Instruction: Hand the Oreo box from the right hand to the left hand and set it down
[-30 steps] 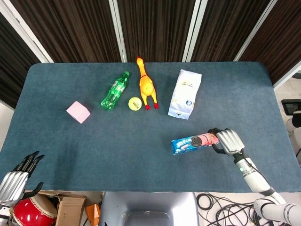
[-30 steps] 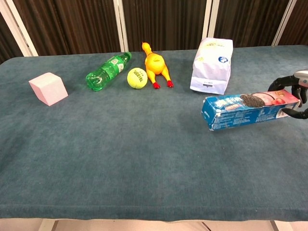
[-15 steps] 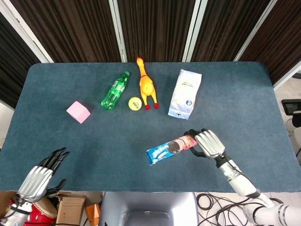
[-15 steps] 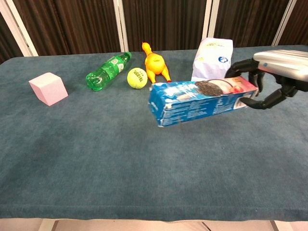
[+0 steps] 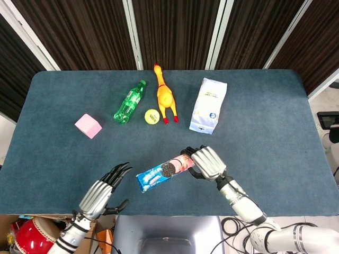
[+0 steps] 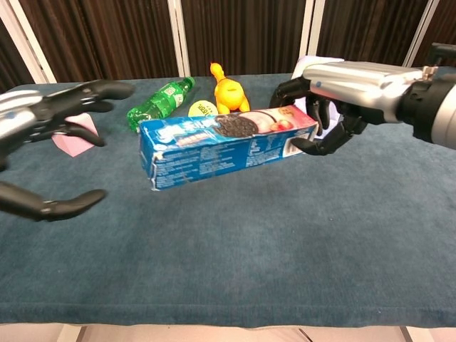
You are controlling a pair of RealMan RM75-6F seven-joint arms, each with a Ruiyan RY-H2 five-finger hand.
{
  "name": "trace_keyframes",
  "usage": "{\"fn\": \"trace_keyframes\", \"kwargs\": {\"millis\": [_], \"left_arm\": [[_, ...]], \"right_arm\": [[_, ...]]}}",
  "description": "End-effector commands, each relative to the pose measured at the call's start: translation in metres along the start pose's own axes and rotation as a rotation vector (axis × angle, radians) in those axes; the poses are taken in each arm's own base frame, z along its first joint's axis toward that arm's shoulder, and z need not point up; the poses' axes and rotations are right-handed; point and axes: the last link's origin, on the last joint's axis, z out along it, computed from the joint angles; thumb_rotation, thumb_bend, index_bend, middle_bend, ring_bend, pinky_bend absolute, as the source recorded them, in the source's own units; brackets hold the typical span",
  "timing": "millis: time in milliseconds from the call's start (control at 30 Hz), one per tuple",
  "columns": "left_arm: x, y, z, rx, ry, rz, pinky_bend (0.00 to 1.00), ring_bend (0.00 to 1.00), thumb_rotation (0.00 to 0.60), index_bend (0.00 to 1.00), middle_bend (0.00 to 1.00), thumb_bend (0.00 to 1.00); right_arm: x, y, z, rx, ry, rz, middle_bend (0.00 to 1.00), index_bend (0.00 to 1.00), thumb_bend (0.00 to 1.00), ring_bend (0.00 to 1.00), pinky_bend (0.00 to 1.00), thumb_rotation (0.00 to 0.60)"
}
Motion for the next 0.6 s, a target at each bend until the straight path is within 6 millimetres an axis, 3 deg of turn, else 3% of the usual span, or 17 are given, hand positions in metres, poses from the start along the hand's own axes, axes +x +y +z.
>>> {"fn": "trace_keyframes", "kwargs": {"millis": [33, 233, 600], "left_arm": [[-0.012, 0.019, 0.02, -0.032, 0.022, -0.047, 0.22, 0.01, 0.6, 0.0, 0.0, 0.33], [-0.026, 0.031, 0.034, -0.029, 0.044, -0.087, 0.22, 0.03, 0.6, 0.0, 0.03, 0.32], [-0.047, 0.033, 0.055, 0.049, 0.078, -0.147, 0.25, 0.09, 0.6, 0.03, 0.1, 0.32]], "right_arm": [[0.002, -0.004, 0.003, 0.0, 0.003, 0.015, 0.57, 0.58, 1.0, 0.53, 0.5, 0.6], [0.004, -0.008, 0.009, -0.009, -0.002, 0.055, 0.57, 0.58, 1.0, 0.53, 0.5, 0.6], [0.0, -0.022, 0.014, 0.022, -0.035, 0.119, 0.57, 0.58, 1.0, 0.53, 0.5, 0.6]]}}
